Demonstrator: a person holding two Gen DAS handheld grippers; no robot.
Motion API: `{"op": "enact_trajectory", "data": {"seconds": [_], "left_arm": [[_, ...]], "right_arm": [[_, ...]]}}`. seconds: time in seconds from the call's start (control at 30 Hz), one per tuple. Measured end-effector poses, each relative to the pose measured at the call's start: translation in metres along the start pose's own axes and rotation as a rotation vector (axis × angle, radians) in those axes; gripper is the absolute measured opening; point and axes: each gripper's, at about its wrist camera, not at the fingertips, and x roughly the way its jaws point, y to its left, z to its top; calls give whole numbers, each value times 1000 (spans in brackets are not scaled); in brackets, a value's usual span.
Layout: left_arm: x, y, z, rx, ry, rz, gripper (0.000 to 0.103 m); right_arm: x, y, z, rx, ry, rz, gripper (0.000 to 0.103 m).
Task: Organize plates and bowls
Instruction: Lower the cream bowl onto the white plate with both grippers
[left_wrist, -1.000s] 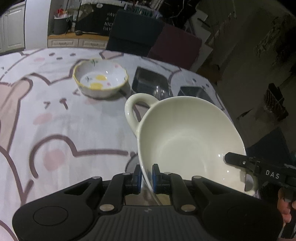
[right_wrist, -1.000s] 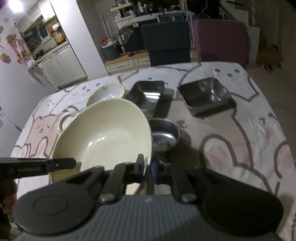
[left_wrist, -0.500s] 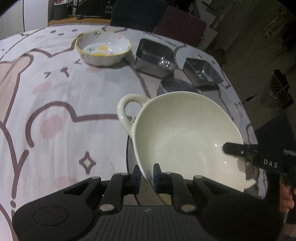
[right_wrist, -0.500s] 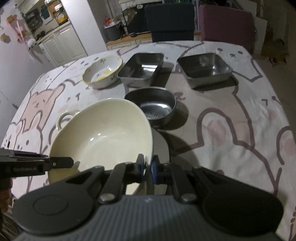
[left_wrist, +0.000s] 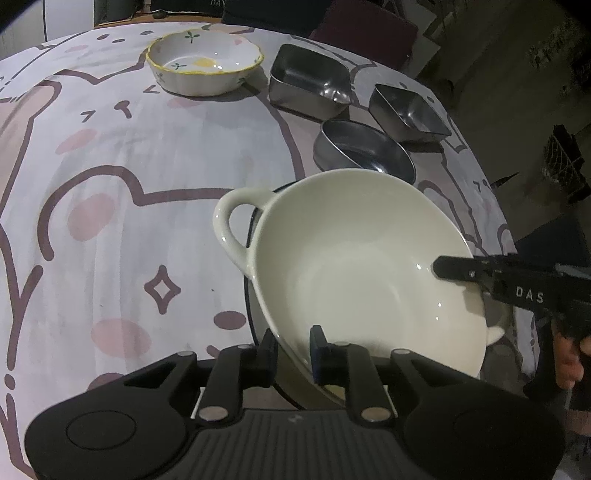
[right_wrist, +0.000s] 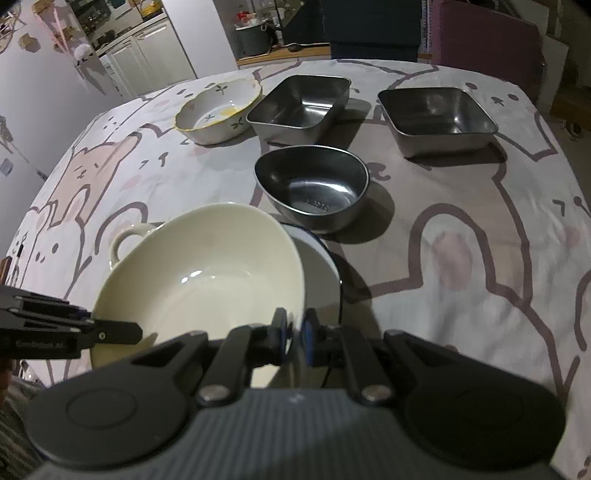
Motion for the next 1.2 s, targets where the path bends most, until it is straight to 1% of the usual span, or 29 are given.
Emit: {"op": "enact_trajectory", "data": {"seconds": [0.3,0.43,0.83,1.07,1.13,1.2], "left_arm": [[4,-7,-3,30,13,7,23],[7,-10,-5,43,18,8,24],[7,-5,-3,21,22,-11,24],[7,1,-3,-1,26,-37,25],[7,-1,-3,16,20,-36,25],[8,-1,-4,25,24,-40,25]], "right_arm": [[12,-8,3,-12,15,12,14],[21,-7,3,-11,42,-12,14],[27,-7,10,7,45,-20,14],[30,-7,13,28,60,-23,15],[30,-9,15,52,64,-22,15],[27,-9,18,56,41,-31,17]]}}
